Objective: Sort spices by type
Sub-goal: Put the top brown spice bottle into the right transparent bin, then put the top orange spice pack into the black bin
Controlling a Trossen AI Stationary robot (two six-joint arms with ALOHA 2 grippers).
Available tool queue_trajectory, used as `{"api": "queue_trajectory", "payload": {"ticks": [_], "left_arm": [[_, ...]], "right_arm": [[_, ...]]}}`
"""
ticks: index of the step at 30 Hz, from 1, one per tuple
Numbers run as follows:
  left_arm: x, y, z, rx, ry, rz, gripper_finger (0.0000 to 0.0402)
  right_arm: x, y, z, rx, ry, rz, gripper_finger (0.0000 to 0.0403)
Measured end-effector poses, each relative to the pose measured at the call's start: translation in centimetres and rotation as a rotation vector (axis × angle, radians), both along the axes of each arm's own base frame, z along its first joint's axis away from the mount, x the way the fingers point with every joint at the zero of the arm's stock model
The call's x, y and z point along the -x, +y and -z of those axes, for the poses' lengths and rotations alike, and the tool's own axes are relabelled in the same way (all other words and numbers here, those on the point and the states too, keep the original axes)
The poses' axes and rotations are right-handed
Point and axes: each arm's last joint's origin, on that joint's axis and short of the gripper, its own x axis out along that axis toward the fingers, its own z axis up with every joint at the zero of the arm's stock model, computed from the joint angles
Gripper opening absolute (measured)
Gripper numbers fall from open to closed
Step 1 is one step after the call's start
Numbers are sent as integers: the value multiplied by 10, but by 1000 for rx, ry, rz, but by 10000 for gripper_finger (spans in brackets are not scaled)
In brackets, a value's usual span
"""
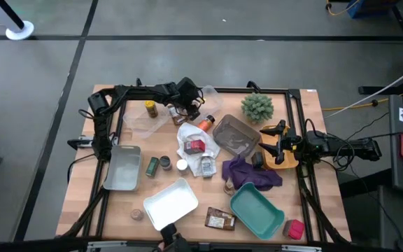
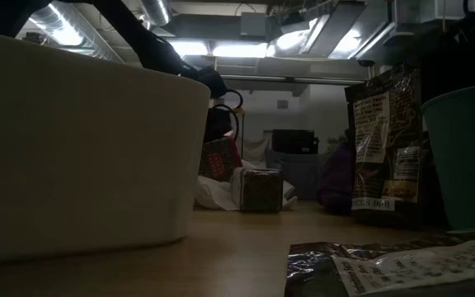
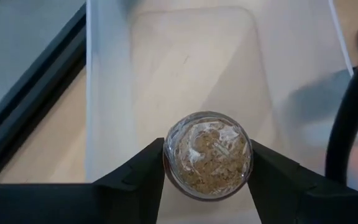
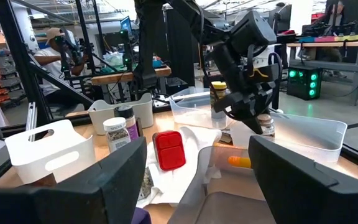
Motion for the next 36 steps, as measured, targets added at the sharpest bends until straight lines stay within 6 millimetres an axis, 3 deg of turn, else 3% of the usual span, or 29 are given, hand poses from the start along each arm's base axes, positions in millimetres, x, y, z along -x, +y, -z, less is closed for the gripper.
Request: {"api": "queue_trajectory", "payload": {"ticks": [7, 13, 21, 29, 36], "left_arm": [[0, -1, -1, 9, -8, -16, 247], [1, -1, -3, 8, -7, -13, 253], [8, -5, -35, -50, -70, 5, 251], [27, -13, -77, -118, -98, 22, 251], [49, -13, -88, -105, -8, 16, 251]], "right_arm": [[0, 0, 0, 0, 0, 0, 282], [0, 0, 0, 0, 0, -1, 282], [0, 0, 0, 0, 1, -2, 282], [0, 0, 0, 0, 1, -3, 282], [0, 0, 0, 1, 2, -2, 282]]}}
